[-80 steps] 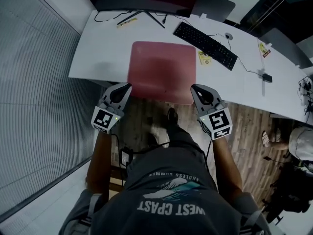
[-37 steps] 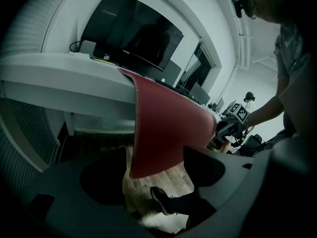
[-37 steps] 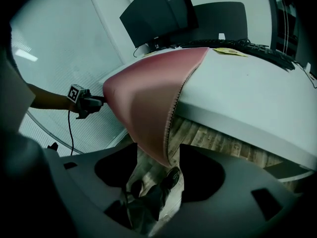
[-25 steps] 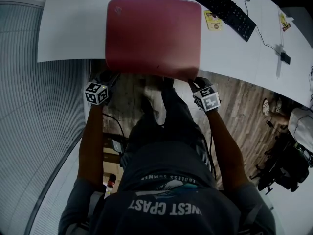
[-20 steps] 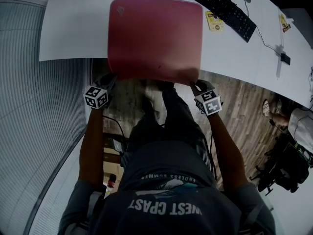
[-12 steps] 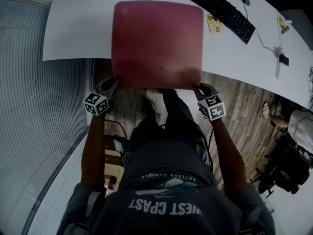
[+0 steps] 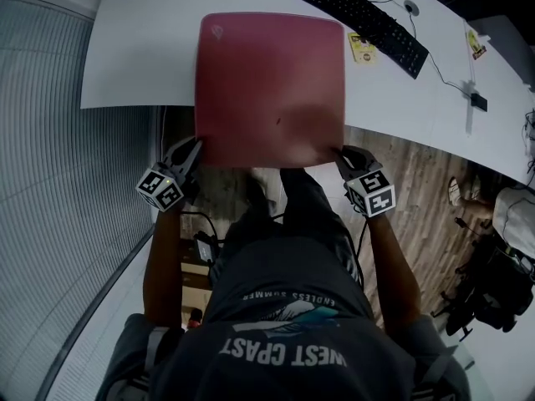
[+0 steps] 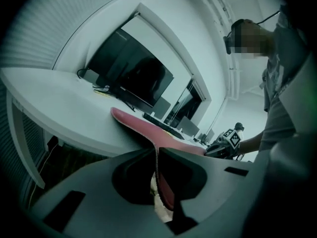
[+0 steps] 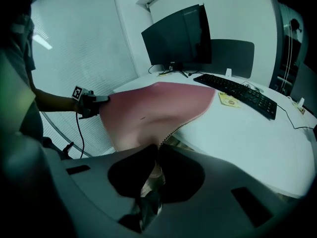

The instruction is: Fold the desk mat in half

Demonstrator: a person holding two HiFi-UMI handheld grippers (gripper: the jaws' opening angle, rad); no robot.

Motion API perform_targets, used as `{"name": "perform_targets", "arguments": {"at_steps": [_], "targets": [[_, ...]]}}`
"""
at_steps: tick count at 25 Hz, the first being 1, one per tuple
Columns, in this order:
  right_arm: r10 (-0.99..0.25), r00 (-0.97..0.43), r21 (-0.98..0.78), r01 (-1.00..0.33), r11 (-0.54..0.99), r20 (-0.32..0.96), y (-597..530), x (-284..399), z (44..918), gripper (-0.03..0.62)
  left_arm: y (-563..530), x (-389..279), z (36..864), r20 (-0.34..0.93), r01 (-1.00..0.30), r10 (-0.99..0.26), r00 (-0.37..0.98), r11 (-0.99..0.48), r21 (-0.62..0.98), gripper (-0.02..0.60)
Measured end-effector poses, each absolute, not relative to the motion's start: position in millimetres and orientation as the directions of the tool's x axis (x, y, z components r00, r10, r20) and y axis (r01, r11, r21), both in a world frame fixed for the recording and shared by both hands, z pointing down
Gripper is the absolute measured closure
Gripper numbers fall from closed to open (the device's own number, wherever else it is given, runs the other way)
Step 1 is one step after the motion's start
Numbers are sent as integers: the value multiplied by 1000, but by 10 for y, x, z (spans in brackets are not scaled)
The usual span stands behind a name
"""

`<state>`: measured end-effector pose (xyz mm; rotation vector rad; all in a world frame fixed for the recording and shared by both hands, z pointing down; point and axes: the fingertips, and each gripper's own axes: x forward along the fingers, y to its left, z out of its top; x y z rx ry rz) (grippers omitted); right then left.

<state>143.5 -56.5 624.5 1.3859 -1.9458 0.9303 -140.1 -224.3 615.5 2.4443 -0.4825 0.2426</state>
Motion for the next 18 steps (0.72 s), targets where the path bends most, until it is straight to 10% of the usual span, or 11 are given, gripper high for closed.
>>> {"name": "perform_targets", "arguments": {"at_steps": [18], "targets": [[-788,-333,-513,-858,26,517,-1154,1952,5426,549,-2640,-1102,5261,67,-298,-333,941,-718,629,540]]}}
